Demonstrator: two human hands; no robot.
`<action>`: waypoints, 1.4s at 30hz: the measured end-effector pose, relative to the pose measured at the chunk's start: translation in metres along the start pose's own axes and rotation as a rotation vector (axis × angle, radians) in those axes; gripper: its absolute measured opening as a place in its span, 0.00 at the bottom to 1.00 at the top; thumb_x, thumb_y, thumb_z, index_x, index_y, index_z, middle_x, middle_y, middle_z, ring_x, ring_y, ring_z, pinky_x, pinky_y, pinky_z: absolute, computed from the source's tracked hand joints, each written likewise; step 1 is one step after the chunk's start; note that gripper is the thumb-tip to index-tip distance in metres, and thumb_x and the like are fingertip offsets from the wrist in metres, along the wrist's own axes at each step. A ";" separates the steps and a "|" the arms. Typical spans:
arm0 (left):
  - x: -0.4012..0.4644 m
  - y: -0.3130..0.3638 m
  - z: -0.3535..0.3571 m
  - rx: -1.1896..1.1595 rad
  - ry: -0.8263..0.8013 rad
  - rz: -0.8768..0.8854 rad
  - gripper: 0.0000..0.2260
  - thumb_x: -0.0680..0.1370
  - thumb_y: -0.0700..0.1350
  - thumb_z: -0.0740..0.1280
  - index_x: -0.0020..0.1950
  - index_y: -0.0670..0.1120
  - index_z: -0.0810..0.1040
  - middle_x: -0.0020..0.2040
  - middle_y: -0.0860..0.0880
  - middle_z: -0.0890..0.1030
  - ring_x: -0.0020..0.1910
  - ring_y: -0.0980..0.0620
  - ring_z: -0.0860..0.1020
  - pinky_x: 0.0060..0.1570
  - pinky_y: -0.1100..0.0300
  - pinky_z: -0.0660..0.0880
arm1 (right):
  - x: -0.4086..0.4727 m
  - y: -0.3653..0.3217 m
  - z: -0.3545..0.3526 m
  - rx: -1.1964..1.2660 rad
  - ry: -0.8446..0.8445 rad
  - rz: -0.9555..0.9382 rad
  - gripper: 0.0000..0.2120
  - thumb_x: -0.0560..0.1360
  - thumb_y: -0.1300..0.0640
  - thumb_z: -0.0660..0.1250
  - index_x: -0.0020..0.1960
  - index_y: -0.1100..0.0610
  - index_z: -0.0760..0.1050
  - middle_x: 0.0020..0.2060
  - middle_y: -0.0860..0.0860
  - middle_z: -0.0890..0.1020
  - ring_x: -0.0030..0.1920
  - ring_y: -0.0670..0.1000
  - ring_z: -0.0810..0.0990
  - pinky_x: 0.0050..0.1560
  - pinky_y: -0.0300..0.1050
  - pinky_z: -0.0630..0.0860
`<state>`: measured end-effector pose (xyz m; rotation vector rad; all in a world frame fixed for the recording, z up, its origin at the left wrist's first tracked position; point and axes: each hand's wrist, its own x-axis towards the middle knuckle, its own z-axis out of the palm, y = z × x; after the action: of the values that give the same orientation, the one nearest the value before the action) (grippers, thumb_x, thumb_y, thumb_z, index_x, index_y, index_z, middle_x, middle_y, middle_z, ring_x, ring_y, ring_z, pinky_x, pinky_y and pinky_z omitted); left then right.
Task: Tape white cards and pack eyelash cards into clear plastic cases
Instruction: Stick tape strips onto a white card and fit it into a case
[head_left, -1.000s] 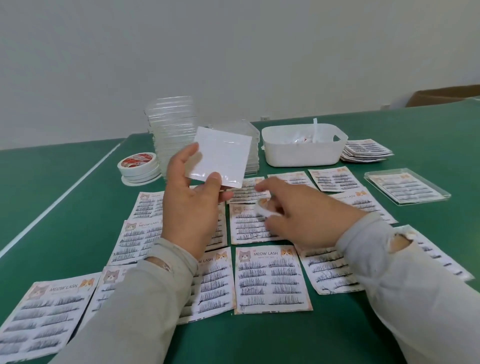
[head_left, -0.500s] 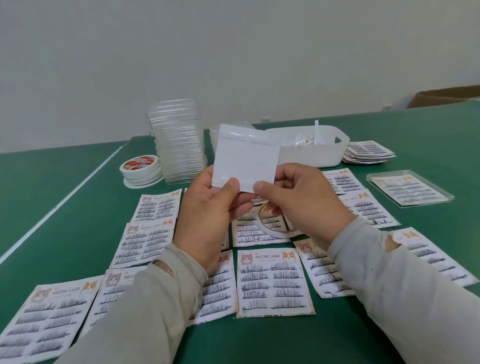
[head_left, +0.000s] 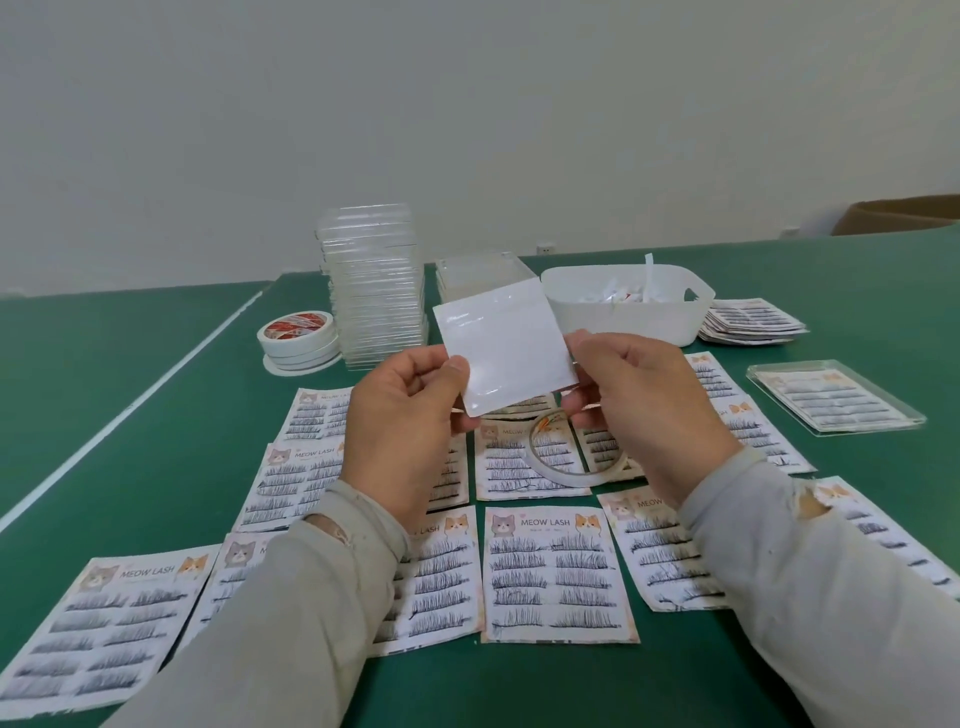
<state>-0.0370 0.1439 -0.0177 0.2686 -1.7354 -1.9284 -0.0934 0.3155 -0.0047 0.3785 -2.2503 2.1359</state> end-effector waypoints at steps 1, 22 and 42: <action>-0.001 0.000 0.000 -0.006 -0.013 -0.013 0.04 0.80 0.39 0.69 0.50 0.46 0.83 0.43 0.51 0.87 0.37 0.57 0.83 0.34 0.64 0.78 | 0.001 0.001 -0.001 -0.045 0.053 -0.009 0.14 0.80 0.48 0.67 0.41 0.56 0.82 0.32 0.46 0.82 0.34 0.46 0.80 0.40 0.45 0.82; -0.009 0.007 0.006 0.025 -0.117 0.043 0.04 0.80 0.40 0.69 0.47 0.45 0.83 0.42 0.48 0.86 0.39 0.54 0.82 0.37 0.59 0.80 | -0.007 0.006 0.004 0.184 -0.175 -0.033 0.09 0.76 0.59 0.74 0.56 0.58 0.84 0.49 0.52 0.88 0.51 0.54 0.87 0.52 0.50 0.83; -0.013 0.002 0.009 0.083 -0.118 0.101 0.08 0.81 0.44 0.69 0.42 0.45 0.81 0.36 0.50 0.80 0.36 0.54 0.76 0.37 0.60 0.76 | -0.004 0.013 0.005 0.318 -0.201 0.081 0.06 0.75 0.52 0.71 0.48 0.51 0.86 0.48 0.55 0.88 0.47 0.57 0.87 0.38 0.52 0.83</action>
<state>-0.0300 0.1584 -0.0174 0.0962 -1.8708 -1.8356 -0.0912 0.3116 -0.0180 0.5402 -2.0448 2.6152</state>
